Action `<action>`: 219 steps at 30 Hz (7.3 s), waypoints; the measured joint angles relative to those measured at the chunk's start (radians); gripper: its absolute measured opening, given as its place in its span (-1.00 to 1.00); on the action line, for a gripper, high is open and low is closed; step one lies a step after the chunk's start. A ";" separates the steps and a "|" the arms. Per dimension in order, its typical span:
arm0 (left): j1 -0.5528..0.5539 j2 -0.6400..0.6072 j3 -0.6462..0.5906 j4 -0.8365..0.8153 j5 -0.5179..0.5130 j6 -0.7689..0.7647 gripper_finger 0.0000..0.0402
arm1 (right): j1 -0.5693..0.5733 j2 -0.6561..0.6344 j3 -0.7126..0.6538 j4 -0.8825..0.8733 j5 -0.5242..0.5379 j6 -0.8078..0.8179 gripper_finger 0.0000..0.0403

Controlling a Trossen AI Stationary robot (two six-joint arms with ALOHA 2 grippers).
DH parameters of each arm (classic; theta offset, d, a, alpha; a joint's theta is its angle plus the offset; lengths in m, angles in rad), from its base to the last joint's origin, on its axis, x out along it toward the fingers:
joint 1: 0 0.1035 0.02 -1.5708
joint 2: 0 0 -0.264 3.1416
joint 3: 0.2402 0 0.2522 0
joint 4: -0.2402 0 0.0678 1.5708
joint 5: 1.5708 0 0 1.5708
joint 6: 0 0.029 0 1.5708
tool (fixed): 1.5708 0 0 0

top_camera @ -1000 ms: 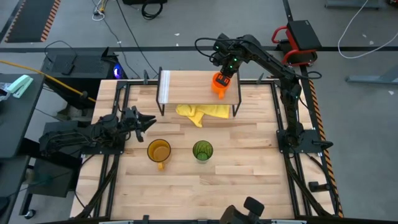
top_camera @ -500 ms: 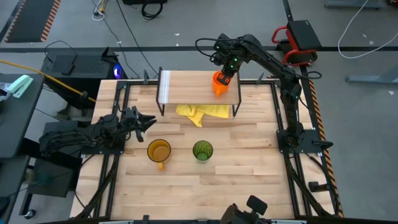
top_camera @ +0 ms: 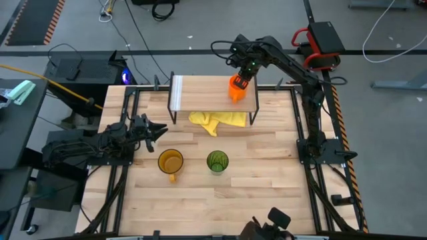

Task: Stack small to large cups/mugs on shelf
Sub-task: Put the orange mug on the shelf, then put the yellow mug on the shelf

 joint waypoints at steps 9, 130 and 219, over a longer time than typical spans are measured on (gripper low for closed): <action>0.000 0.000 0.000 -0.001 0.000 0.000 -0.43 | 0.015 -0.092 0.000 0.001 0.003 0.036 -0.53; 0.000 0.000 0.000 -0.022 0.003 -0.026 -0.45 | 0.329 0.038 -0.068 -0.035 0.188 0.146 -1.00; 0.000 0.000 -0.001 0.012 0.037 -0.123 -0.48 | 1.463 -0.742 -1.730 1.689 0.753 0.678 -0.93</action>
